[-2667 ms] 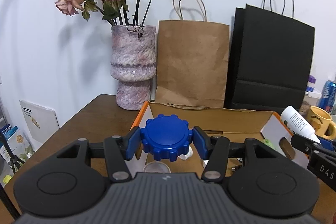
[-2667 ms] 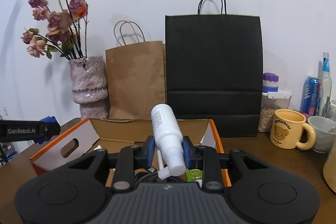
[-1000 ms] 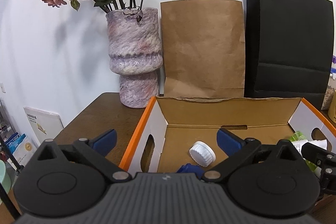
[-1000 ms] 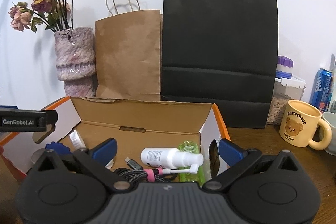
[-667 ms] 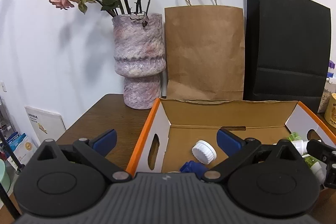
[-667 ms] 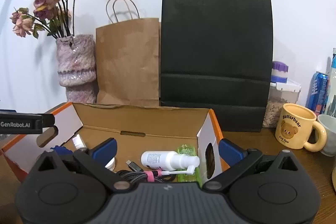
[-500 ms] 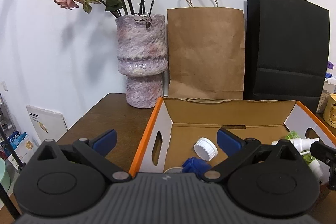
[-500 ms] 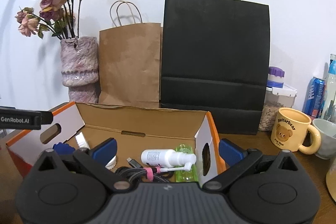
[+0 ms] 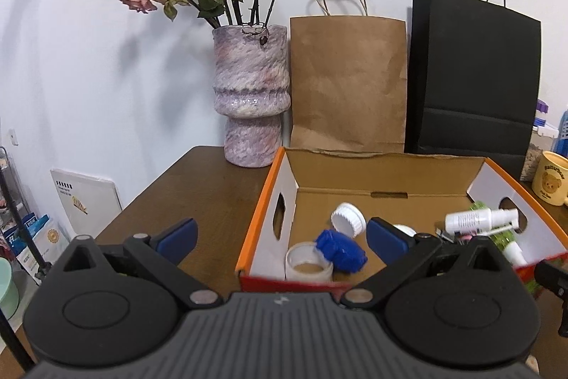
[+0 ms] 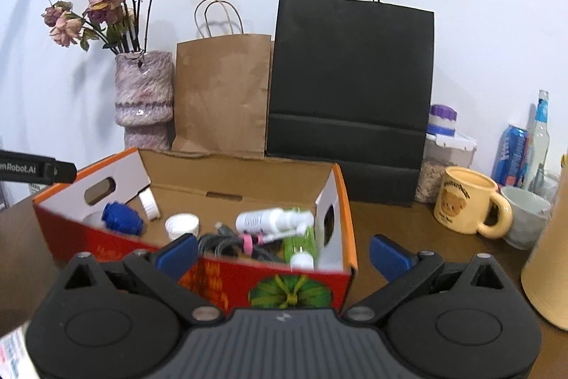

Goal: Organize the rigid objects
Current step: 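Move both open tools back to the remaining items on the table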

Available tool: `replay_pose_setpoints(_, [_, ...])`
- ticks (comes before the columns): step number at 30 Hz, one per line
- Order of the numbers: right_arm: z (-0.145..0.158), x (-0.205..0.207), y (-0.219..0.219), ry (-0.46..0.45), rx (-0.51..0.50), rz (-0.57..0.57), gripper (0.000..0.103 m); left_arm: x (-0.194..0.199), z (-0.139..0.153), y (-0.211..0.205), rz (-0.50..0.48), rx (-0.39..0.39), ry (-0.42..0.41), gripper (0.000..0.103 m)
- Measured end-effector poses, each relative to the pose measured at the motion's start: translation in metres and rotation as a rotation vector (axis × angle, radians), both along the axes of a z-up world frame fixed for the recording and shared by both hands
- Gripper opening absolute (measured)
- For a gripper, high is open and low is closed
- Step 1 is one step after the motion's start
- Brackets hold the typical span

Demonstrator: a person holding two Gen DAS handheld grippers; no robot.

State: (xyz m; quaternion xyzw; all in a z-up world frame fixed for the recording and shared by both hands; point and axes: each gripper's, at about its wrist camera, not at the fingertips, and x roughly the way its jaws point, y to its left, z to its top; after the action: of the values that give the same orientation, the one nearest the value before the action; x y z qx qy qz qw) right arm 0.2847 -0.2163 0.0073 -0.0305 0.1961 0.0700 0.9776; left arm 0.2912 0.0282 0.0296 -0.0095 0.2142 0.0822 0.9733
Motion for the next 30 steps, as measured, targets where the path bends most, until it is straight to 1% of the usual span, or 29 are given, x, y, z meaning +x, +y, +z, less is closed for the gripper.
replay_pose_setpoints(5, [-0.004, -0.024, -0.005, 0.015, -0.009, -0.009, 0.103, -0.024, -0.001, -0.004, -0.007, -0.003, -0.003, 0.103])
replay_pose_setpoints(8, [-0.005, -0.039, -0.011, 0.017, -0.015, -0.025, 0.103, -0.039, -0.005, -0.01, -0.026, 0.009, 0.007, 0.103])
replay_pose_setpoints(14, [-0.009, -0.067, -0.025, 0.038, 0.006, -0.044, 0.103, -0.068, -0.01, -0.022, -0.063, 0.017, 0.01, 0.103])
replay_pose_setpoints(18, [-0.014, -0.085, -0.03, 0.063, 0.014, -0.052, 0.103, -0.084, -0.018, -0.033, -0.097, 0.029, 0.032, 0.103])
replay_pose_setpoints(26, [-0.024, -0.111, -0.037, 0.108, 0.024, -0.071, 0.103, -0.111, -0.036, -0.046, -0.179, 0.002, 0.101, 0.103])
replay_pose_setpoints(30, [-0.027, -0.119, -0.04, 0.12, 0.03, -0.084, 0.103, -0.118, -0.043, -0.055, -0.229, -0.003, 0.132, 0.103])
